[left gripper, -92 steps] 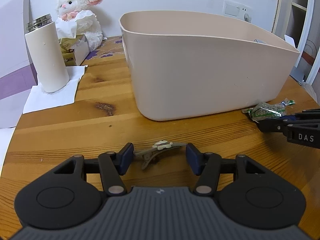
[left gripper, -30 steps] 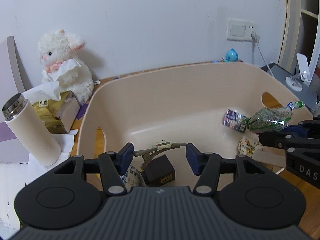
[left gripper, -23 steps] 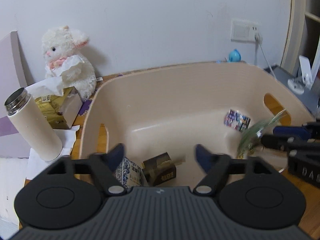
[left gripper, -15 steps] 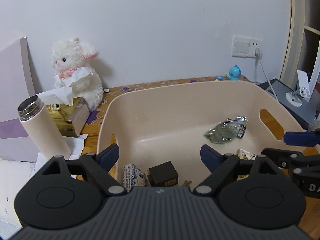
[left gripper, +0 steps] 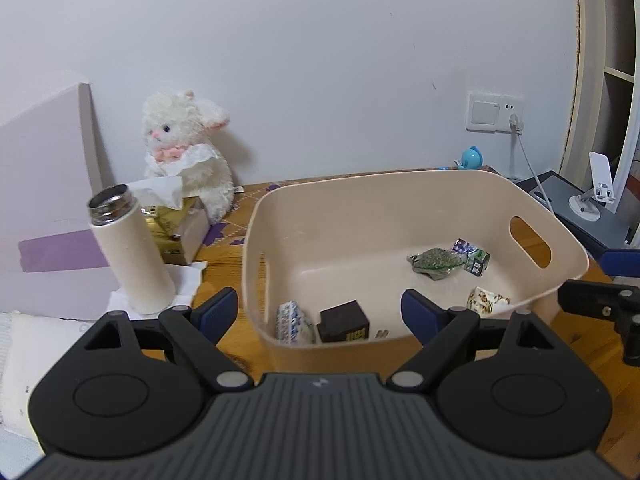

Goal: Organize objects

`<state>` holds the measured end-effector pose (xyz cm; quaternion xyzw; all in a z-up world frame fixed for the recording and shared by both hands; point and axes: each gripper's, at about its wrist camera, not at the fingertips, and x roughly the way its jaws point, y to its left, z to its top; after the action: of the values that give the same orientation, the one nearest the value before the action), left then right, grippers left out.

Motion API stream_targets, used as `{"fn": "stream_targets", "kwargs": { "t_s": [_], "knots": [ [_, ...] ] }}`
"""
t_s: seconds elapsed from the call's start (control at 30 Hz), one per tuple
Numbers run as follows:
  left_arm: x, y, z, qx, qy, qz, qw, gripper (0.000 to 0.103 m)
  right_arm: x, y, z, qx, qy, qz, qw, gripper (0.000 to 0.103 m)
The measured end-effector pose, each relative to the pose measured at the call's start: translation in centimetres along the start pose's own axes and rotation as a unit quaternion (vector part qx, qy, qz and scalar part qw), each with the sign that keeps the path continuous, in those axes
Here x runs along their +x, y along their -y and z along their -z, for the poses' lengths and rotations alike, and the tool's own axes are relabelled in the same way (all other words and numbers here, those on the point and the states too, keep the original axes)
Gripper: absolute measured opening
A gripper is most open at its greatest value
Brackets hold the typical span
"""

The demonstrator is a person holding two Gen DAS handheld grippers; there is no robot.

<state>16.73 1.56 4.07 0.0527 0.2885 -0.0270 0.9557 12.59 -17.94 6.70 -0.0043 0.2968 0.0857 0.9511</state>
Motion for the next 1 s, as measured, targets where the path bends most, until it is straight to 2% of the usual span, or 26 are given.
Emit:
{"fn": "stream_targets", "kwargs": {
  "t_s": [0.27,0.5,0.87,1.0],
  "knots": [
    [-3.4,0.0,2.0,0.007,0.011,-0.015,0.9998,0.089,-3.0,-0.7,2.0,0.001,0.003,-0.006,1.000,0.070],
    [-6.5,0.7,3.7,0.003,0.015,-0.008,0.9998,0.090,-5.8,-1.1,3.5,-0.001,0.013,-0.006,1.000,0.072],
    [-10.0,0.3,4.7,-0.025,0.024,0.000,0.9994,0.090,-8.7,-1.6,4.9,-0.007,0.017,-0.007,1.000,0.076],
    [-11.5,0.0,5.0,-0.026,0.033,-0.008,0.9991,0.090,-9.6,-1.8,5.2,-0.010,0.019,-0.001,1.000,0.078]
  ]
}}
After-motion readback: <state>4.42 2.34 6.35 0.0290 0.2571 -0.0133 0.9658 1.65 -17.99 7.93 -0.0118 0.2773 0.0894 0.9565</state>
